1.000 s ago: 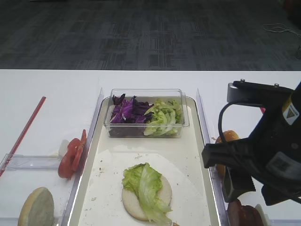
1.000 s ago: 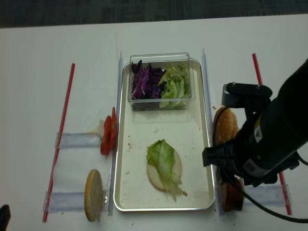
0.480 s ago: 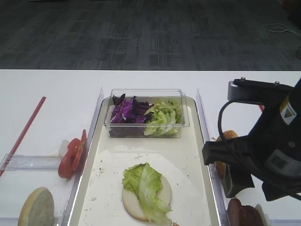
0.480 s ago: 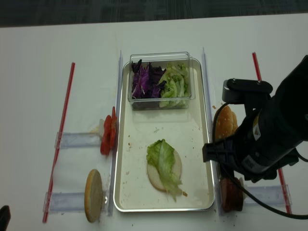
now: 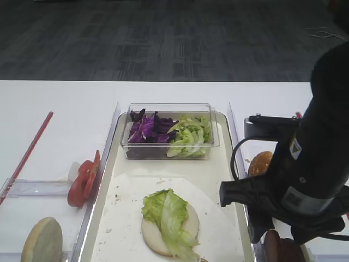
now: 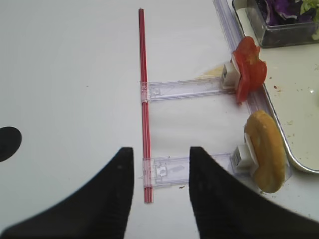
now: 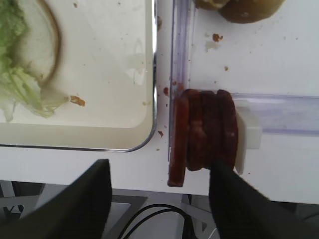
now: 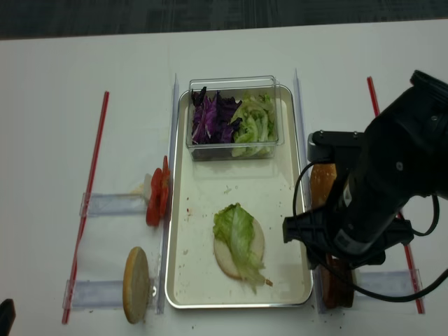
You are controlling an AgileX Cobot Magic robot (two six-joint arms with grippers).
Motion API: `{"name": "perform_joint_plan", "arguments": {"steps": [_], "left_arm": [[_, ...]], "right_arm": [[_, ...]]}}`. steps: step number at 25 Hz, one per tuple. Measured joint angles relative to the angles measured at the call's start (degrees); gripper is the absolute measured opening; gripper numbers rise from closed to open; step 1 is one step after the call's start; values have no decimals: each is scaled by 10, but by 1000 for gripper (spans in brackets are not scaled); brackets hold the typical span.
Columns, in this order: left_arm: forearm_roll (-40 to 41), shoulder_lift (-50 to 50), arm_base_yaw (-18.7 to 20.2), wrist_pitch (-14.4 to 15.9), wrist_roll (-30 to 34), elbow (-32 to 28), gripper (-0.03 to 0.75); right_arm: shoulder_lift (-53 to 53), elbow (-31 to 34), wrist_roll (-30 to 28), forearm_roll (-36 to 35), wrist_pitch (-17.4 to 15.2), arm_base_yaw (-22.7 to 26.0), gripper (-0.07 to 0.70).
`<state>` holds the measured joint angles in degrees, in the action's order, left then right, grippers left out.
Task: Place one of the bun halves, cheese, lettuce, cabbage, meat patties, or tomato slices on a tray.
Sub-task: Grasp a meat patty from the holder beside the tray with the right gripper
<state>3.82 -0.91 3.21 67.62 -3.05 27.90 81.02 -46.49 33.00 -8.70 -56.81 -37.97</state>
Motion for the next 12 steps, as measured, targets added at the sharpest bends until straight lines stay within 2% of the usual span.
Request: {"name": "perform_joint_plan", "arguments": {"steps": [12], "left_arm": [[0,0,0,0,0,0,284]], "right_arm": [[56,0,-10,3,17,0,391]]}}
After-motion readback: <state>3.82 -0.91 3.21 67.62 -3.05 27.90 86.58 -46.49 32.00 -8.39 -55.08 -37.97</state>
